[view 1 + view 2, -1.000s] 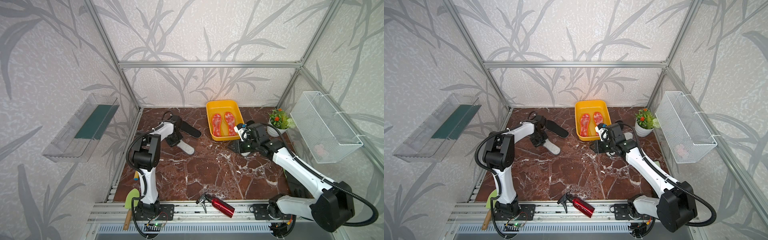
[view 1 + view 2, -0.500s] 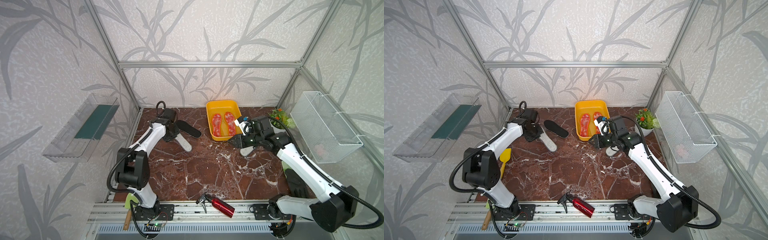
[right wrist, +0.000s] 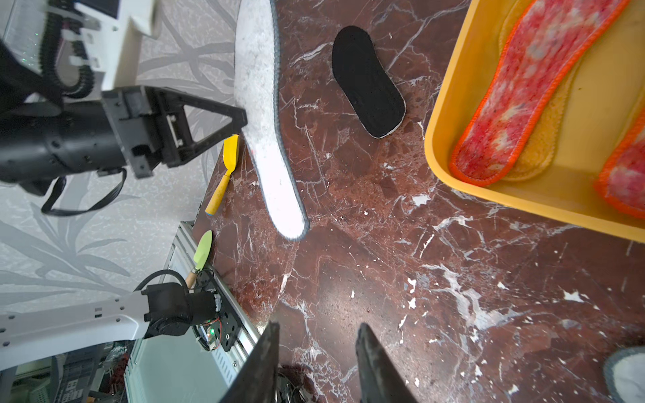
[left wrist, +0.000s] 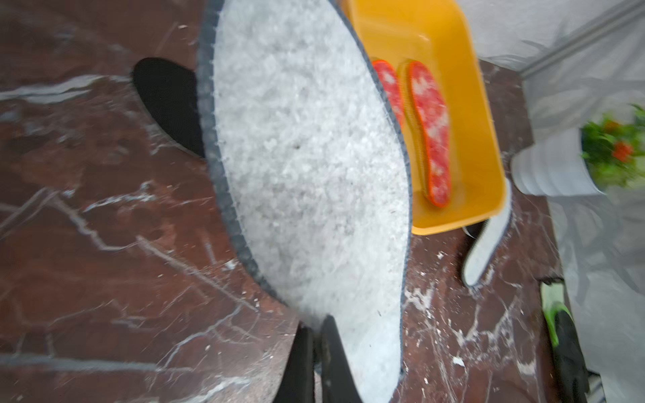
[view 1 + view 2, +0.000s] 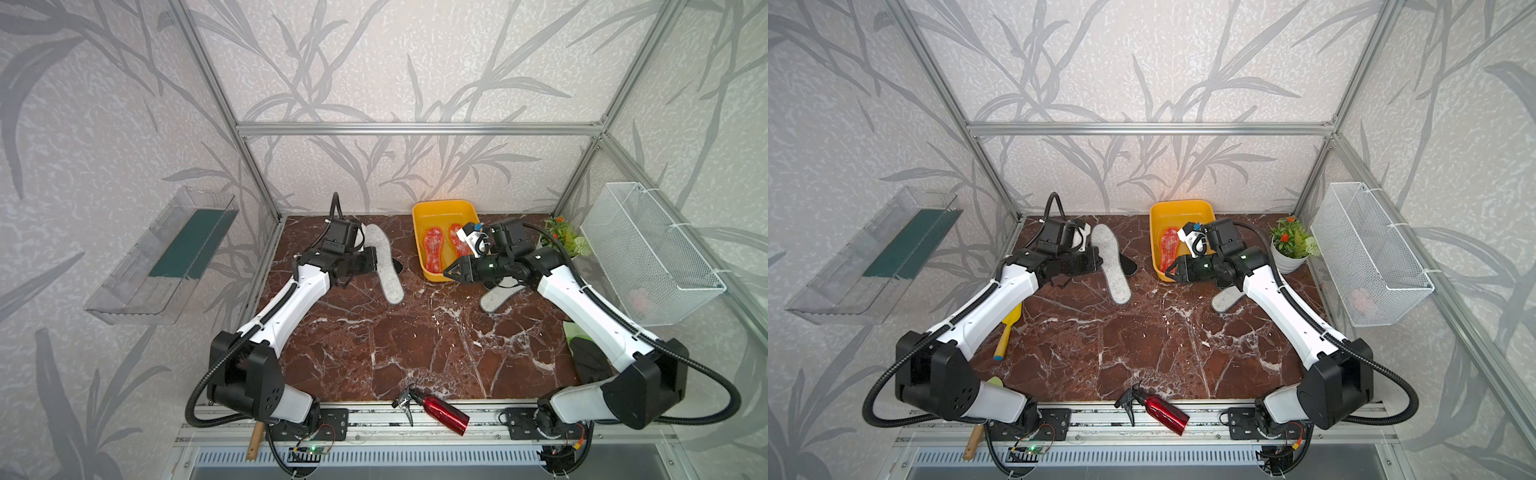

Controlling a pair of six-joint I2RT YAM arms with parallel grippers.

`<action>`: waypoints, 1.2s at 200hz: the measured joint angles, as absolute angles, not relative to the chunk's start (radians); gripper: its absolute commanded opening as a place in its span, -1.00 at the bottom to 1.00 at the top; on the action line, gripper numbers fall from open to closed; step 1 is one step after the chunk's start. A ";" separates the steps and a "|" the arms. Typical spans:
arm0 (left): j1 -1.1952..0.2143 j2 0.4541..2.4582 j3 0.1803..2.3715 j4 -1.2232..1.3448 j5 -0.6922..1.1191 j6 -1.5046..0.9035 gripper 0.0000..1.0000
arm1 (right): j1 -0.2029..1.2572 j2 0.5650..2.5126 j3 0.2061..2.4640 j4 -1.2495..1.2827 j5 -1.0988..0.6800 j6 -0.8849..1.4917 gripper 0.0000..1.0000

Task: Put the insoles into the storage box
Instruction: Pick up the insole from the center of the board.

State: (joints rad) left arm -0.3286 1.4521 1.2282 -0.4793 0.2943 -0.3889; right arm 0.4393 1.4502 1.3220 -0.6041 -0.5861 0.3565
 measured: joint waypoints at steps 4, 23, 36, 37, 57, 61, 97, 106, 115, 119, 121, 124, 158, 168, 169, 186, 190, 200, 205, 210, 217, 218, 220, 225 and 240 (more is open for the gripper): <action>-0.340 1.447 1.226 -0.467 0.300 -0.379 -1.00 | 0.442 1.459 1.327 -0.600 -0.585 0.366 -0.29; -0.390 1.437 1.214 -0.403 0.337 -0.343 -1.00 | 0.453 1.490 1.343 -0.569 -0.585 0.402 -0.33; -0.413 1.438 1.206 -0.368 0.356 -0.331 -1.00 | 0.458 1.507 1.351 -0.541 -0.585 0.426 -0.33; -0.415 1.438 1.206 -0.365 0.359 -0.330 -1.00 | 0.458 1.508 1.351 -0.540 -0.585 0.427 -0.34; -0.427 1.438 1.188 -0.322 0.386 -0.324 -1.00 | 0.460 1.526 1.364 -0.514 -0.584 0.455 -0.35; -0.427 1.438 1.184 -0.313 0.392 -0.324 -1.00 | 0.460 1.529 1.366 -0.509 -0.583 0.459 -0.36; -0.431 1.437 1.148 -0.249 0.425 -0.322 -1.00 | 0.460 1.559 1.391 -0.477 -0.585 0.490 -0.36; -0.434 1.437 1.141 -0.236 0.435 -0.322 -1.00 | 0.460 1.567 1.396 -0.467 -0.585 0.498 -0.36; -0.440 1.437 1.137 -0.226 0.441 -0.323 -1.00 | 0.460 1.574 1.397 -0.459 -0.585 0.505 -0.36; -0.443 1.437 1.136 -0.222 0.444 -0.323 -1.00 | 0.460 1.577 1.397 -0.454 -0.585 0.506 -0.36; -0.445 1.437 1.136 -0.220 0.445 -0.323 -1.00 | 0.460 1.578 1.397 -0.453 -0.585 0.508 -0.36; -0.447 1.437 1.135 -0.217 0.448 -0.324 -1.00 | 0.460 1.580 1.397 -0.450 -0.585 0.509 -0.36; -0.476 1.438 1.132 -0.183 0.466 -0.324 -1.00 | 0.460 1.600 1.398 -0.428 -0.585 0.527 -0.34; -0.484 1.438 1.132 -0.177 0.469 -0.324 -1.00 | 0.460 1.605 1.398 -0.422 -0.586 0.531 -0.33; -0.484 1.438 1.132 -0.177 0.469 -0.324 -1.00 | 0.460 1.606 1.398 -0.421 -0.586 0.531 -0.33; -0.492 1.442 1.132 -0.170 0.474 -0.324 -1.00 | 0.460 1.610 1.398 -0.416 -0.586 0.532 -0.33; -0.494 1.443 1.132 -0.170 0.474 -0.324 -1.00 | 0.460 1.611 1.398 -0.414 -0.586 0.532 -0.33; -0.498 1.445 1.132 -0.170 0.475 -0.324 -1.00 | 0.460 1.612 1.398 -0.413 -0.586 0.533 -0.33; -0.500 1.446 1.132 -0.170 0.476 -0.324 -1.00 | 0.460 1.612 1.398 -0.413 -0.586 0.534 -0.33; -0.501 1.446 1.132 -0.170 0.477 -0.324 -1.00 | 0.460 1.612 1.398 -0.411 -0.586 0.535 -0.34; -0.503 1.446 1.132 -0.170 0.478 -0.324 -1.00 | 0.460 1.612 1.398 -0.410 -0.586 0.535 -0.38; -0.503 1.446 1.132 -0.170 0.478 -0.324 -1.00 | 0.460 1.612 1.398 -0.410 -0.586 0.535 -0.39; -0.503 1.446 1.132 -0.170 0.478 -0.324 -1.00 | 0.460 1.612 1.398 -0.408 -0.587 0.535 -0.41; -0.505 1.447 1.132 -0.170 0.480 -0.324 -1.00 | 0.460 1.612 1.398 -0.407 -0.587 0.537 -0.45; -0.507 1.450 1.132 -0.170 0.482 -0.322 -1.00 | 0.460 1.612 1.398 -0.401 -0.593 0.542 -0.55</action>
State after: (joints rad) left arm -0.5072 1.4498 1.1324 -0.1699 0.4820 -0.3218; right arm 0.4599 1.6115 1.3975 -0.4011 -0.5934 0.5419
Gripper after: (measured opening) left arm 0.048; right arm 0.264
